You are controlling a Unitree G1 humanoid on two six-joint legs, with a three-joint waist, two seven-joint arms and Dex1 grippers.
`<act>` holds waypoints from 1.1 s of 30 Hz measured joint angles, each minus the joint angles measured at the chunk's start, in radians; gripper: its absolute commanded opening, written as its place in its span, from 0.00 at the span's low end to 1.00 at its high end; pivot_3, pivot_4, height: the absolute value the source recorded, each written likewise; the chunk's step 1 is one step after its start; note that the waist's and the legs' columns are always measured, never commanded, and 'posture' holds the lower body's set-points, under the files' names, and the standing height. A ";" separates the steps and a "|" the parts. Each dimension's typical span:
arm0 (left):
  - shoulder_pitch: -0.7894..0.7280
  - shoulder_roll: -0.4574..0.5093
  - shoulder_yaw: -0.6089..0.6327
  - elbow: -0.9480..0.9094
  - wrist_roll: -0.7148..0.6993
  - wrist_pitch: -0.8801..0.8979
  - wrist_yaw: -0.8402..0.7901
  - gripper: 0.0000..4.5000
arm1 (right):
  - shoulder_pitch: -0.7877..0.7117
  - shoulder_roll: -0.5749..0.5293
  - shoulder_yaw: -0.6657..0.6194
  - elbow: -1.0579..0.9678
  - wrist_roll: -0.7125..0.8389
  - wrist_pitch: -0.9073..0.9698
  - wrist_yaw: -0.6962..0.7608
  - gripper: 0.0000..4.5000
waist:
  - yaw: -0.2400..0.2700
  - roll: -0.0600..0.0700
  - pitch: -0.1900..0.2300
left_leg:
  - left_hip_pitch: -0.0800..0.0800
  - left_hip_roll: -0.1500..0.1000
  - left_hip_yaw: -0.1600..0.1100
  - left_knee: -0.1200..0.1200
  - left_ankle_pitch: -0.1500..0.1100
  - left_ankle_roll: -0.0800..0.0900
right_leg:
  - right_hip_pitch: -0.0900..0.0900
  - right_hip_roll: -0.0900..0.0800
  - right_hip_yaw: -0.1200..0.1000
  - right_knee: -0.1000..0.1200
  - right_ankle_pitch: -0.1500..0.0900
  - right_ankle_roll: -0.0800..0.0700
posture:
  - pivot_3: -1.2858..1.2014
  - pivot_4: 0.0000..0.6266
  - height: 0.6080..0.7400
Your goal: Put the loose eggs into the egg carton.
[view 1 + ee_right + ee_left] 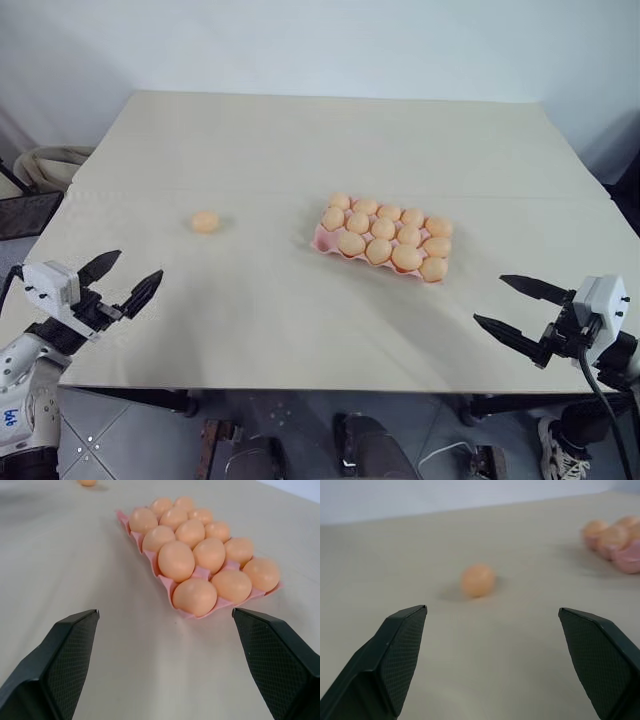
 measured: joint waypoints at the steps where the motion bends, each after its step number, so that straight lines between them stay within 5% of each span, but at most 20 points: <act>1: -0.015 -0.004 -0.008 0.000 0.011 0.025 0.039 1.00 | -0.013 0.000 0.002 0.007 0.000 0.000 -0.003 0.99 | 0.001 0.000 0.000 | 0.000 0.000 0.000 0.000 0.000 0.000 | 0.000 0.000 0.000 0.000 0.001 0.002 | 0.52 0.24 1.00; 9: -0.252 -0.021 -0.146 0.098 0.121 0.113 0.171 1.00 | -0.073 -0.001 0.053 0.018 -0.014 0.000 -0.034 0.99 | 0.023 0.000 0.000 | 0.000 -0.001 0.000 0.000 0.001 -0.001 | 0.000 0.001 -0.001 0.000 0.003 0.004 | 0.52 0.24 1.00; 33: -0.809 -0.079 -0.333 0.977 0.345 -0.227 0.037 1.00 | -0.066 -0.001 0.105 -0.059 -0.019 0.024 -0.126 0.99 | 0.031 -0.001 0.000 | -0.001 0.000 0.002 0.001 0.004 -0.001 | -0.001 0.003 -0.001 0.000 0.004 0.007 | 0.52 0.24 1.00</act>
